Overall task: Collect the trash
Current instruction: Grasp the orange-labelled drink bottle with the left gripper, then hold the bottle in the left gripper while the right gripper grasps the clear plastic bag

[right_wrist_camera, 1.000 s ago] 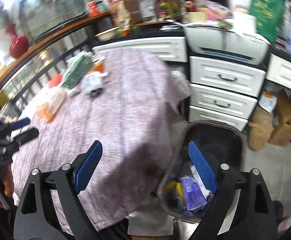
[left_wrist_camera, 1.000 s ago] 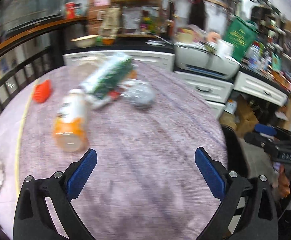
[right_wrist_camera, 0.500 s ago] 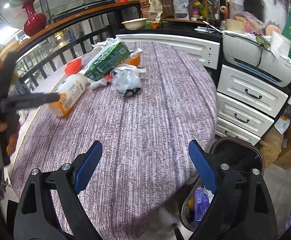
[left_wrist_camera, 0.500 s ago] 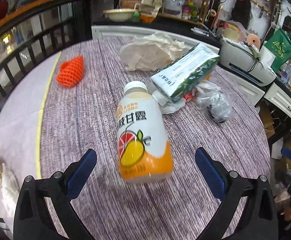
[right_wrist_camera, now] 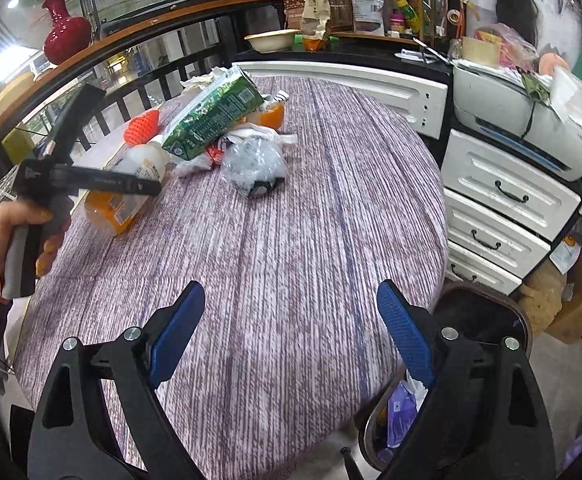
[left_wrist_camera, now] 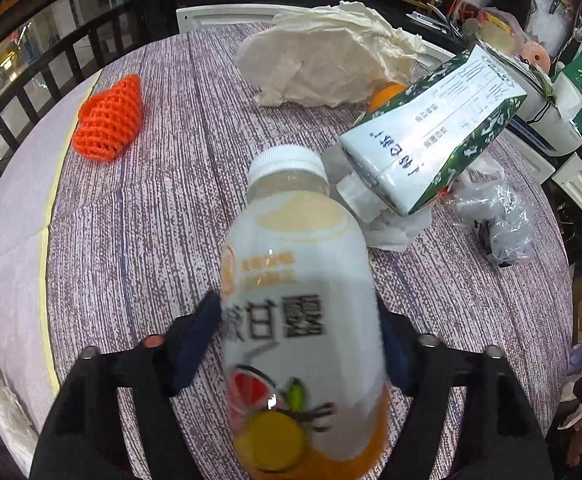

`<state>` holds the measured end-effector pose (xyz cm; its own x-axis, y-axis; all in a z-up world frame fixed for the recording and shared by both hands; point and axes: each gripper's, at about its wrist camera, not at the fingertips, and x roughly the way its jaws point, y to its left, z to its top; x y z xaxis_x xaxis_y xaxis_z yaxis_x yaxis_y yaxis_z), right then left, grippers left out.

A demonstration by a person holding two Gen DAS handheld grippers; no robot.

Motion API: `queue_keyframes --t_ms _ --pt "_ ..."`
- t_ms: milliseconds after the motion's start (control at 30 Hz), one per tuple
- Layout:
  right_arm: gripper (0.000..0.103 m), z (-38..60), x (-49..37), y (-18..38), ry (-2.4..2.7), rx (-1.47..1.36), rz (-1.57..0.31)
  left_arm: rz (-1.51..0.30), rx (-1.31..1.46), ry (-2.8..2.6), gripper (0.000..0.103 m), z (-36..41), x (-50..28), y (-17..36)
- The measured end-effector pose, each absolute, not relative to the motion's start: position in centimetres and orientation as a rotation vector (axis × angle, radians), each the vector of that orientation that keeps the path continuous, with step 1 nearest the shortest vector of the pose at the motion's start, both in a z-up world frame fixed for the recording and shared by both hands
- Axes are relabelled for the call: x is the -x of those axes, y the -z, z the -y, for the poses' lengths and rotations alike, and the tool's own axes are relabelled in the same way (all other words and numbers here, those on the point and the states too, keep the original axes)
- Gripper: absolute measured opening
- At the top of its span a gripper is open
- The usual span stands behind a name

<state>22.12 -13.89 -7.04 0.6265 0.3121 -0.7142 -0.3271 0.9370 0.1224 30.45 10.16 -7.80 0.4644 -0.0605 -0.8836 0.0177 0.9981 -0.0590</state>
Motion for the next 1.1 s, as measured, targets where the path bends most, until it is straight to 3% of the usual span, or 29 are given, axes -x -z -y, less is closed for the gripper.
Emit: queue_keyframes --t_ms 700,867,933,1000,1100 --pt "0.085 3.9 -31.6 8.3 -0.419 0.213 -0.864 -0.769 0.196 0.052 0.060 -13.2 -17.8 2.0" --pt "0.067 2.6 -32.3 9.0 -0.376 0.288 -0.856 -0.776 0.222 0.059 0.060 -13.6 -18.4 2.8" --pt "0.047 2.7 -32.5 9.2 -0.351 0.304 -0.857 -0.780 0.230 0.063 0.060 -13.7 -18.5 3.1" --pt "0.033 2.9 -32.8 9.6 -0.354 0.295 -0.880 -0.777 0.231 0.058 0.060 -13.6 -18.3 3.2" --pt "0.023 3.4 -33.0 9.9 -0.350 0.284 -0.878 -0.772 0.235 0.062 0.060 -13.5 -18.1 3.2"
